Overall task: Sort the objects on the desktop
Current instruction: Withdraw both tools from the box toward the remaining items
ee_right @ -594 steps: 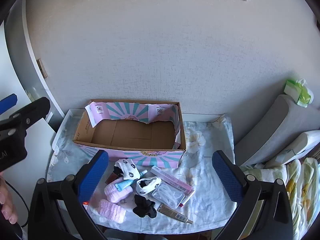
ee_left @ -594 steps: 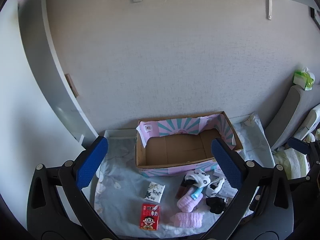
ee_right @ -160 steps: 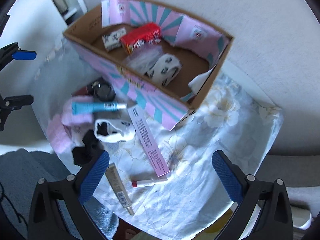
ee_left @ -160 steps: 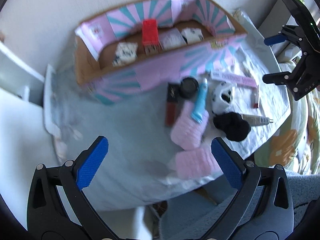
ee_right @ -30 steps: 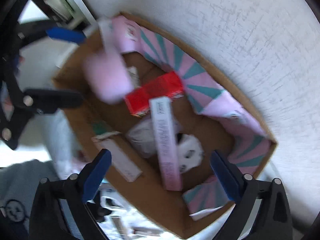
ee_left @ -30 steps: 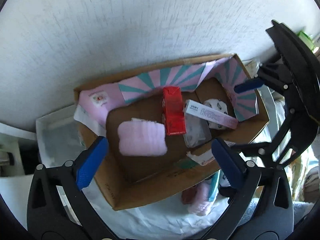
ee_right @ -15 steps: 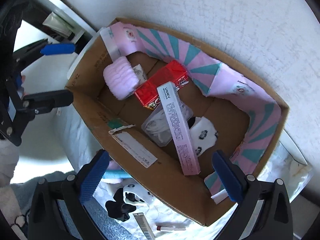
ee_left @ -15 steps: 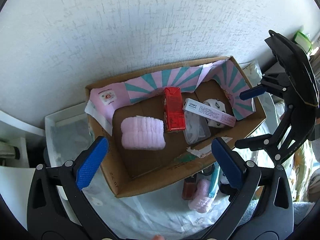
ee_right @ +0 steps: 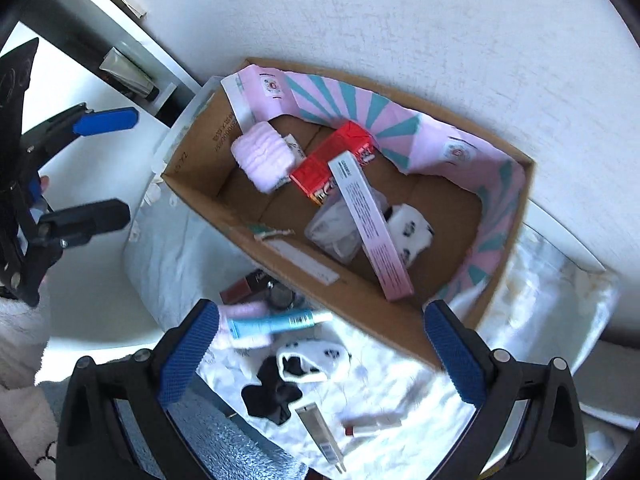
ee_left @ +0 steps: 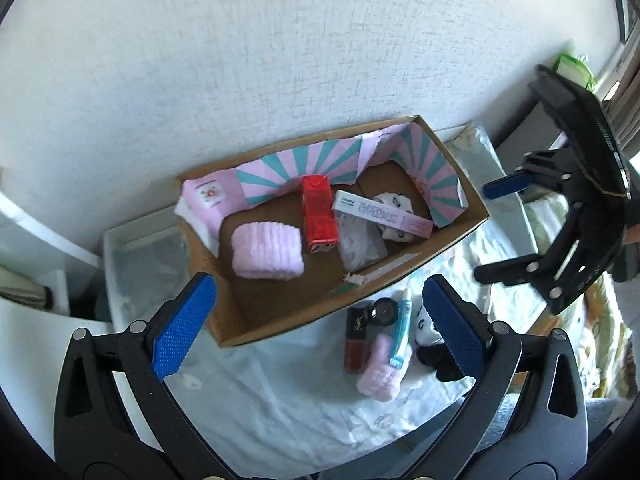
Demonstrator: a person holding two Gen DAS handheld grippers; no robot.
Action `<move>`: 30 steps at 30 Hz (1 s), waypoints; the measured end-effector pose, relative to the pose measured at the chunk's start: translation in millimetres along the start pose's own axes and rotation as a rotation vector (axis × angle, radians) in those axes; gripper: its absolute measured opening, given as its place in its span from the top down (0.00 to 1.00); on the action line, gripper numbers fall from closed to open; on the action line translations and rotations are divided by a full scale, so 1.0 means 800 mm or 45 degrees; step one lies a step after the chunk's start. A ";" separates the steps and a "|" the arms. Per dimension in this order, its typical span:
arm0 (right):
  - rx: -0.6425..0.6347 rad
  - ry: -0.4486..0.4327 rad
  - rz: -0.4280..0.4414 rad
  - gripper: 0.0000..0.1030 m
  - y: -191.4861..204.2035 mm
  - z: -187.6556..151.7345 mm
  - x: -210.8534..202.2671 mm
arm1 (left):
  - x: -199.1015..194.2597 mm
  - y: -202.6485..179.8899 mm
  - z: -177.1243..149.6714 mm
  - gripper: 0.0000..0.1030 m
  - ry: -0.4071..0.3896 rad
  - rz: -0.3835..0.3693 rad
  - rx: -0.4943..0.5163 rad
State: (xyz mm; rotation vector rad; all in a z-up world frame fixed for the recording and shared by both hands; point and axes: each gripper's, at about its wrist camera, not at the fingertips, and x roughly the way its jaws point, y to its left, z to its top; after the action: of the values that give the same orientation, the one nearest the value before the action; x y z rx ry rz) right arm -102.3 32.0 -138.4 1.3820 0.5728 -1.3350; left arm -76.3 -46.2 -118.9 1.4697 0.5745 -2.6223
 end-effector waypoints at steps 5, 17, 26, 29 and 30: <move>0.019 -0.101 -0.155 0.00 0.004 -0.033 -0.030 | -0.020 0.001 -0.013 0.00 -0.033 -0.009 -0.033; 0.041 -0.070 -0.298 0.00 0.003 -0.121 -0.028 | -0.017 -0.038 -0.058 0.00 -0.010 0.005 0.029; 0.153 -0.036 -0.271 0.03 -0.006 -0.180 -0.001 | 0.021 -0.064 -0.105 0.00 0.068 -0.015 0.067; 0.169 -0.010 -0.257 0.05 -0.007 -0.197 0.012 | 0.034 -0.073 -0.119 0.00 0.077 -0.025 0.076; 0.171 -0.007 -0.252 0.05 -0.005 -0.201 0.015 | 0.039 -0.078 -0.126 0.00 0.080 -0.027 0.081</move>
State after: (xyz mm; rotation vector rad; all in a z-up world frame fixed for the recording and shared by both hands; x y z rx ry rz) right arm -40.0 173.0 -184.7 1.4589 0.6391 -1.5594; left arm -27.6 51.3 -174.6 1.5777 0.5196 -2.6428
